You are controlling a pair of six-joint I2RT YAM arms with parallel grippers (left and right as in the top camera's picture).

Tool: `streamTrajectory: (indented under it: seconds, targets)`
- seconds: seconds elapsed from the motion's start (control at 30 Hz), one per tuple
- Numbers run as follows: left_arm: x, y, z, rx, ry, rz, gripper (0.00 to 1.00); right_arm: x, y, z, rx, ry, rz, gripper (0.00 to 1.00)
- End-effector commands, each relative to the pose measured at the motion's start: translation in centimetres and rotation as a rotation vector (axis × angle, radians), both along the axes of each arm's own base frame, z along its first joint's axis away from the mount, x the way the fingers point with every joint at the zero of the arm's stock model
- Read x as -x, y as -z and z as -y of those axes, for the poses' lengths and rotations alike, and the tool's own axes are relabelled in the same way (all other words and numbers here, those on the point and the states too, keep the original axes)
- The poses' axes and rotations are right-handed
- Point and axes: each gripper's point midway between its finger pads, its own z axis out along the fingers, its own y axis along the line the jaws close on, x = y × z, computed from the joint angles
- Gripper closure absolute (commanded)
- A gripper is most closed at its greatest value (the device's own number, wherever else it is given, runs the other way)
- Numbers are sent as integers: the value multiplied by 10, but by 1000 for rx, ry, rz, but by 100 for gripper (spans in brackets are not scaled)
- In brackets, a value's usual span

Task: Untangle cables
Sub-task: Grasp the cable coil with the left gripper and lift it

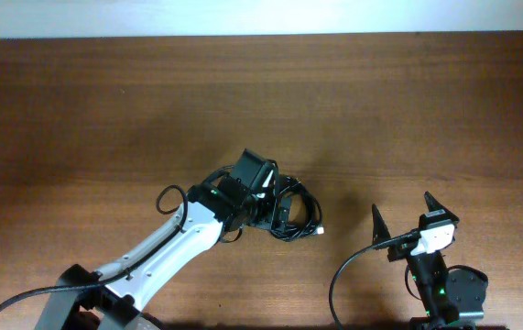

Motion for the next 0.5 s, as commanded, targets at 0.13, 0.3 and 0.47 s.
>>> streamTrajectory:
  seconds: [0.13, 0.3, 0.47]
  targets:
    - [-3, -1, 1, -8, -15, 7, 1, 0, 3, 3, 0, 16, -5, 1]
    - [-2, 0, -1, -10, -32, -7, 1, 0, 3, 3, 0, 16, -5, 1]
    - [-2, 0, 0, -8, -32, -5, 1, 0, 3, 3, 0, 16, -5, 1]
